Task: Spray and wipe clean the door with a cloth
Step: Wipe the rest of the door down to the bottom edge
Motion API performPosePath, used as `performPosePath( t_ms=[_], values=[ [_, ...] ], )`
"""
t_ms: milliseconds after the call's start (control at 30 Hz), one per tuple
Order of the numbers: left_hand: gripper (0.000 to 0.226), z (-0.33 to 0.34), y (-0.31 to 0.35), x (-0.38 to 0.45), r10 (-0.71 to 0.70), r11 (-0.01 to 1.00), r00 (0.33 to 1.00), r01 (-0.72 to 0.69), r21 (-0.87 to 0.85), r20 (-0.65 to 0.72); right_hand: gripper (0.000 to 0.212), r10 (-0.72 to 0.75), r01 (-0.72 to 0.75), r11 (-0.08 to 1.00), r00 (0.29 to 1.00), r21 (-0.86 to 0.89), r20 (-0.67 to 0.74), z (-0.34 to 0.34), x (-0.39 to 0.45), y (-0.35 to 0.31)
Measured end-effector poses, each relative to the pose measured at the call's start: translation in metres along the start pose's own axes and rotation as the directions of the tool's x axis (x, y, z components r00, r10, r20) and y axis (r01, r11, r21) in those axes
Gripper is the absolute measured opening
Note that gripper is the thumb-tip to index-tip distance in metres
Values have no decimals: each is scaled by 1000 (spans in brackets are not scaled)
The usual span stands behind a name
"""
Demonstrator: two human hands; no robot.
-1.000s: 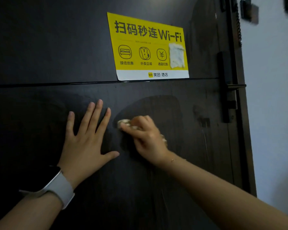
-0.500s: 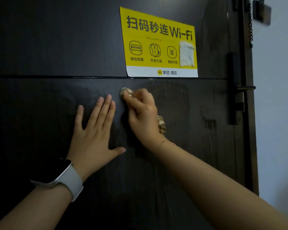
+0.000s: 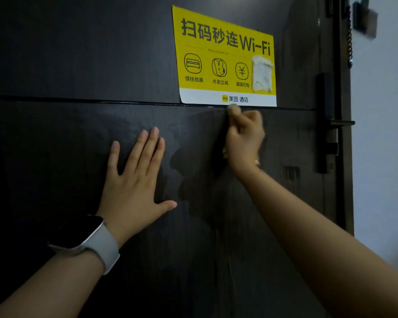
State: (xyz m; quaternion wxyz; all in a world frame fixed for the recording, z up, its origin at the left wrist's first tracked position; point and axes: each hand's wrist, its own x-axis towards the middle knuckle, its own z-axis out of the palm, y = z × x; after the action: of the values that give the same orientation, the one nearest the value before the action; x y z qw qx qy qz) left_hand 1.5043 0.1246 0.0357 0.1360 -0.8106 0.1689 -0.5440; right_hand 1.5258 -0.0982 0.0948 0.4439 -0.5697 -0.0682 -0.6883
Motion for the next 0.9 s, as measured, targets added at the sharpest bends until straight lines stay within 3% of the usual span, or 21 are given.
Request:
performPosePath(
  t_ms=[133, 267, 300, 400, 467, 500, 633, 700, 767, 867, 900],
  values=[
    [130, -6, -2, 1, 8, 1000, 998, -6, -27, 69, 31, -301, 296, 953, 934, 54, 193, 32, -43, -45],
    [121, -23, -11, -3, 52, 986, 994, -35, -164, 96, 35, -529, 526, 840, 735, 135, 425, 28, -47, -56],
    [121, -26, -12, -7, 33, 987, 997, -21, -157, 71, 36, -539, 537, 831, 718, 143, 441, 25, -41, -52],
    [124, -28, -11, -25, -72, 993, 996, 76, -91, 43, 39, -481, 495, 864, 763, 90, 432, 19, -41, -39],
    [130, -20, -13, -35, -96, 992, 992, 103, -77, 83, 39, -500, 524, 847, 725, 92, 473, 11, -60, -32],
    [132, -16, -15, -38, -88, 992, 992, 95, -77, 94, 39, -545, 570, 811, 656, 131, 522, 3, -75, -25],
    [137, -10, -18, -39, -73, 994, 991, 81, -72, 108, 47, -620, 700, 647, 253, 302, 743, -43, -124, 16],
    [140, -9, -19, -38, -60, 995, 991, 69, -71, 120, 45, -620, 703, 625, 185, 338, 762, -49, -123, 21],
    [144, -11, -21, -38, -49, 996, 987, 60, -69, 151, 37, -627, 707, 643, 265, 294, 732, -38, -102, 9],
    [149, -11, -22, -37, -53, 996, 982, 66, -66, 182, 31, -596, 641, 751, 556, 156, 579, 1, -52, -27],
    [149, -12, -22, -37, -53, 995, 982, 67, -72, 183, 31, -572, 609, 783, 623, 129, 534, 14, -39, -38]
  ],
)
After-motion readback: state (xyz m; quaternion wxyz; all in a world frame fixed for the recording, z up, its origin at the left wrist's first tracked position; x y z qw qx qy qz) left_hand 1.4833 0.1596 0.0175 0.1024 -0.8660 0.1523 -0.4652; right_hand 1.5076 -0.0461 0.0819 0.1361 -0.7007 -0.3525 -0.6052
